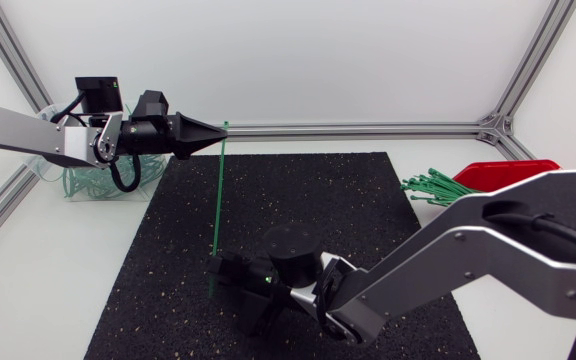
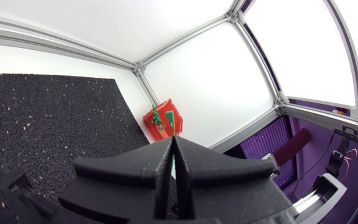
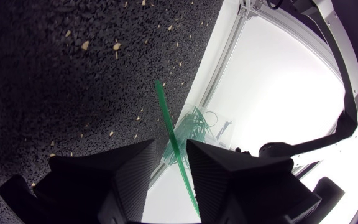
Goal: Take a green cable tie from the red box, thread the tail through the head to close it, then place it in the transparent bin on the left.
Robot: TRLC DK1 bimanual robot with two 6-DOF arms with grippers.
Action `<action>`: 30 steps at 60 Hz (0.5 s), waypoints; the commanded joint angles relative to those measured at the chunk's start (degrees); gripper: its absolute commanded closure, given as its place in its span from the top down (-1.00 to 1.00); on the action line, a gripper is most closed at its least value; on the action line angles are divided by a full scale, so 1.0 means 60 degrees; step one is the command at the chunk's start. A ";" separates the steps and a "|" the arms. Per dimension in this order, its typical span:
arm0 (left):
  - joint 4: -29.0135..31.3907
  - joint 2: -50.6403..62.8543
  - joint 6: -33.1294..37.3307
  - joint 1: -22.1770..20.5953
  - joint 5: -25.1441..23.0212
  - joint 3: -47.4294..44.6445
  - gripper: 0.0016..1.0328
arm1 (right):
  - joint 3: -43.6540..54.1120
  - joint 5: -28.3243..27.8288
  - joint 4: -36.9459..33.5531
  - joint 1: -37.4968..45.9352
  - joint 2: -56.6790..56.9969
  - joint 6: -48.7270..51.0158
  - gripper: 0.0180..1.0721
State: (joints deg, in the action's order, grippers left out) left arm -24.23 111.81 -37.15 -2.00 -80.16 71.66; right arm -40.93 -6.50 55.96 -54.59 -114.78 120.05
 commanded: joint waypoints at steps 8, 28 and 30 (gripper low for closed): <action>-0.0020 -0.0090 -0.0196 0.0040 -0.0160 -0.0092 -0.94 | -0.0049 -0.0117 0.0150 0.0031 -0.0045 0.0295 -0.48; -0.0020 -0.0061 -0.0196 0.0055 -0.0160 -0.0019 -0.94 | 0.0273 -0.0088 0.0150 -0.0160 0.0263 0.0309 -0.64; -0.0005 -0.0075 -0.0196 0.0055 -0.0160 -0.0034 -0.94 | 0.0288 -0.0073 0.0150 -0.0175 0.0263 0.0309 -0.64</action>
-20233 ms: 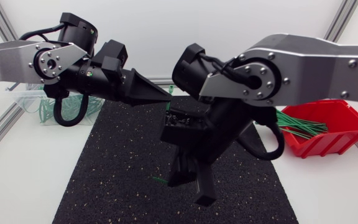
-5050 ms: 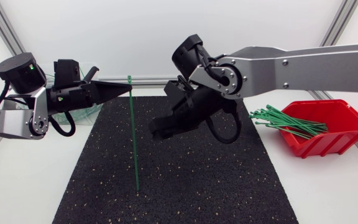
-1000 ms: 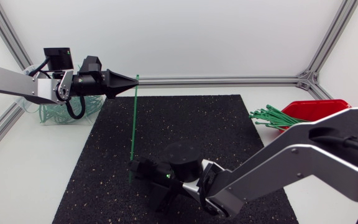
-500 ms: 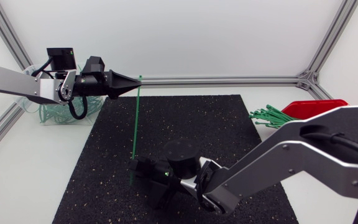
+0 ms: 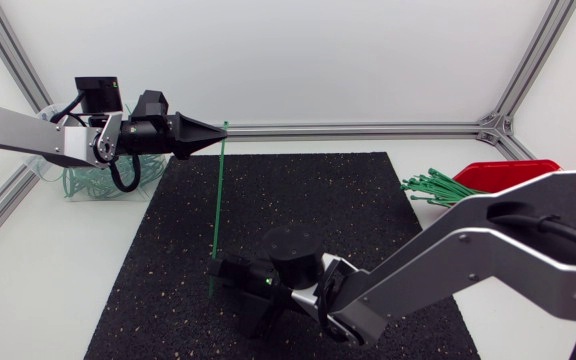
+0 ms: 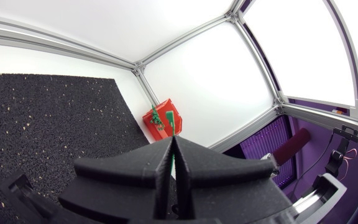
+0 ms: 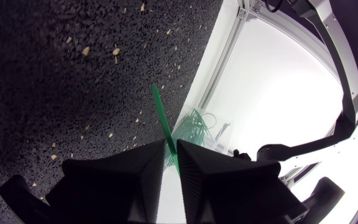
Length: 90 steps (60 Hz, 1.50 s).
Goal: Take a green cable tie from the red box, thread the tail through the head to close it, then place it in the transparent bin on the left.
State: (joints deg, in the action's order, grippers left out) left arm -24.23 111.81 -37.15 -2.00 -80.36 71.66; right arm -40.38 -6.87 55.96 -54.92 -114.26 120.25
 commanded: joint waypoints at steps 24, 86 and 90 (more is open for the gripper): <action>-0.0020 -0.0105 -0.0196 0.0114 -0.0128 -0.0063 -0.94 | 0.0431 0.0164 0.0179 -0.0325 0.0161 0.0232 -0.64; -0.0122 -0.0515 0.0024 -0.0106 -0.0201 -0.0693 -0.94 | -0.1751 0.1893 -0.4420 -0.0252 0.1362 -0.5715 -0.88; -0.0122 -0.0603 0.0068 -0.0150 -0.0201 -0.0781 -0.94 | -0.2235 0.1966 -0.5680 -0.0252 0.1567 -0.6931 -0.88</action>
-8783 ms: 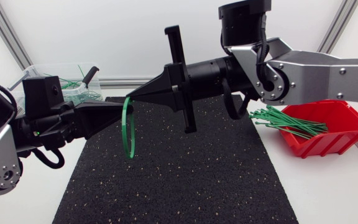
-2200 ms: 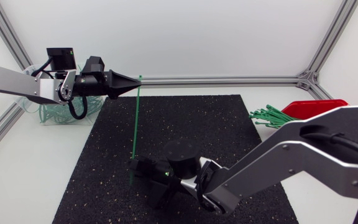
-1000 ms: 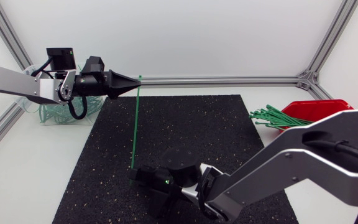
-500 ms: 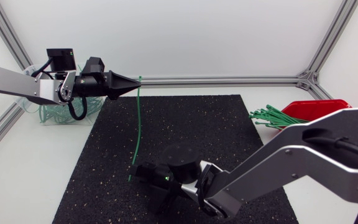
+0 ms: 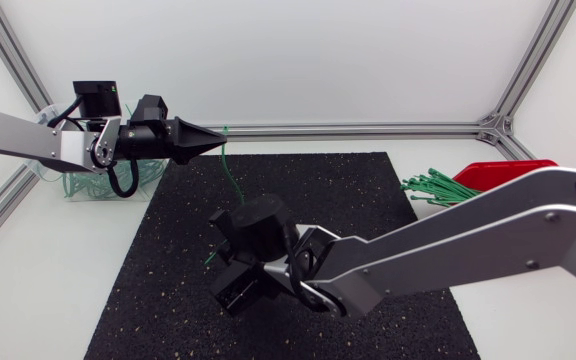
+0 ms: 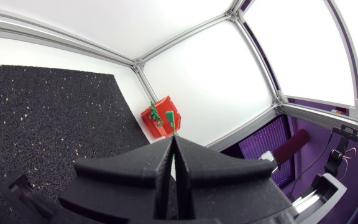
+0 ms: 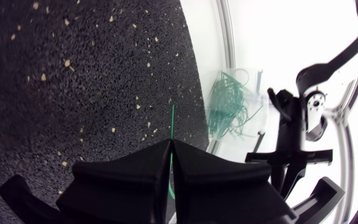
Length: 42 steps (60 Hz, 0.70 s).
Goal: Take a green cable tie from the red box, thread the tail through the head to close it, then place it in the transparent bin on the left.
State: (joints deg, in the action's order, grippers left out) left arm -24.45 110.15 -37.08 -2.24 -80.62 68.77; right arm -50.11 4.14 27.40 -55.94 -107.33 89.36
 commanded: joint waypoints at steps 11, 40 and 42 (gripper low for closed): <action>-0.0130 -0.0941 0.0350 -0.0242 -0.0099 -0.0901 -0.94 | -0.2313 -0.0632 -0.4962 0.0037 0.0662 -0.5856 -0.88; -0.1023 -0.1615 0.0760 -0.0696 -0.0040 -0.2175 -0.94 | -0.6429 -0.5934 -1.2564 0.1985 -0.0554 -1.2711 -0.89; -0.1140 -0.1673 0.0760 -0.0755 -0.0011 -0.2263 -0.94 | -0.6693 -0.6447 -1.3048 0.2117 -0.0715 -1.3136 -0.89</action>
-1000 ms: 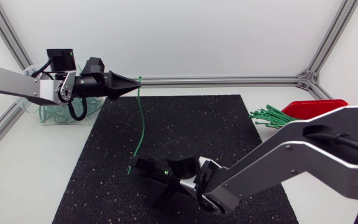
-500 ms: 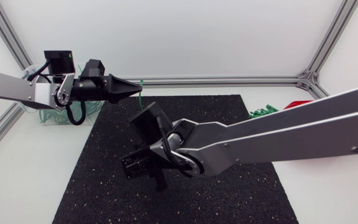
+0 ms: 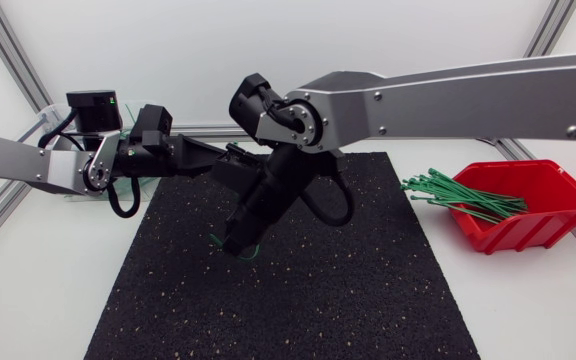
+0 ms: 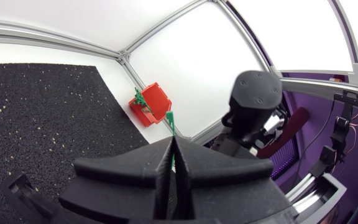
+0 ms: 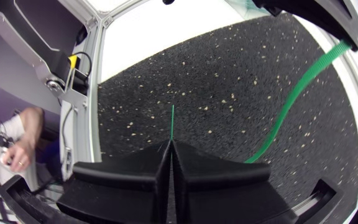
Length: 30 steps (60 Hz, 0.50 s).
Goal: Take a green cable tie from the red box, thread the tail through the head to close it, then place it in the transparent bin on the left.
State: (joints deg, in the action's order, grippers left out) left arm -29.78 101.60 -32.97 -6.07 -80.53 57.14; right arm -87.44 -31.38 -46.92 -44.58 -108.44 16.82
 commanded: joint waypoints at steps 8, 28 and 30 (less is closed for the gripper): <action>-0.0530 -0.0425 0.0090 -0.0161 0.0092 -0.0545 -0.94 | -0.0822 -0.1714 -0.1512 0.0486 -0.0574 -0.2305 -0.88; -0.1497 -0.1318 0.0149 -0.0513 0.0883 -0.1599 -0.94 | -0.1276 -0.4409 -0.3152 0.1526 -0.0310 -0.3770 -0.89; -0.1614 -0.1436 0.0149 -0.0571 0.1044 -0.1746 -0.94 | -0.1145 -0.4541 -0.3035 0.1629 -0.0207 -0.3872 -0.89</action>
State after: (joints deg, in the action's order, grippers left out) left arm -37.85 95.26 -32.93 -8.32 -75.40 49.39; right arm -95.35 -57.04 -65.43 -36.56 -111.46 -3.53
